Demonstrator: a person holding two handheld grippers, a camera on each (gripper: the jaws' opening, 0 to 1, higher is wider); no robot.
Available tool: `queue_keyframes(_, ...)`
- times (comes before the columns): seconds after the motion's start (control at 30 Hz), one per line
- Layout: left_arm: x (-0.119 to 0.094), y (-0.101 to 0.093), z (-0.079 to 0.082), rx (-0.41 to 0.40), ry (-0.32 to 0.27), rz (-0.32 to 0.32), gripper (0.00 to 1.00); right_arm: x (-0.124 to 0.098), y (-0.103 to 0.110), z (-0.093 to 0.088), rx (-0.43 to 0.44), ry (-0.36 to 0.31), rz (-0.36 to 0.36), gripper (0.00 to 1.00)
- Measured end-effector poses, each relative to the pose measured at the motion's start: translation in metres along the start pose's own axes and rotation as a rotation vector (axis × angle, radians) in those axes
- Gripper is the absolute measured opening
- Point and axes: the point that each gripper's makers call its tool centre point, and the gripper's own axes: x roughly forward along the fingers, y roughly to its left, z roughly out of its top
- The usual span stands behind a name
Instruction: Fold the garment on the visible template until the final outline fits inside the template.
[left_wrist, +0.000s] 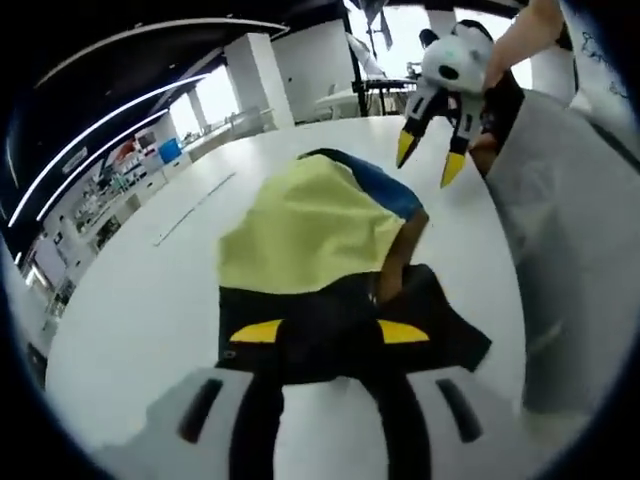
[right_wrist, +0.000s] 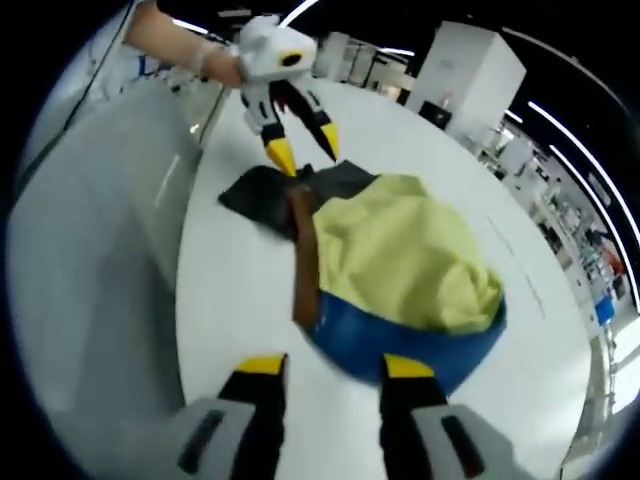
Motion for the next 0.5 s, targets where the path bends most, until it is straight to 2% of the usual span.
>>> queue_keyframes(0.1,0.003,0.001,-0.004,0.017,0.004,0.003,0.29,0.004,0.000,-0.001,-0.029,0.017,0.006,0.33)
queue_keyframes(0.17,0.006,0.001,-0.004,0.044,0.016,-0.003,0.29,0.006,-0.004,-0.003,-0.095,0.035,-0.013,0.31)
queue_keyframes(0.27,0.011,0.002,-0.007,0.061,0.027,-0.006,0.28,0.010,-0.003,-0.004,-0.072,0.033,0.001,0.29)
queue_keyframes(0.4,0.016,-0.002,-0.014,0.127,0.067,-0.024,0.28,0.014,-0.007,-0.006,-0.131,0.047,-0.024,0.23)
queue_keyframes(0.5,0.019,-0.001,-0.018,0.154,0.071,-0.026,0.27,0.015,-0.008,-0.006,-0.131,0.044,-0.028,0.22)
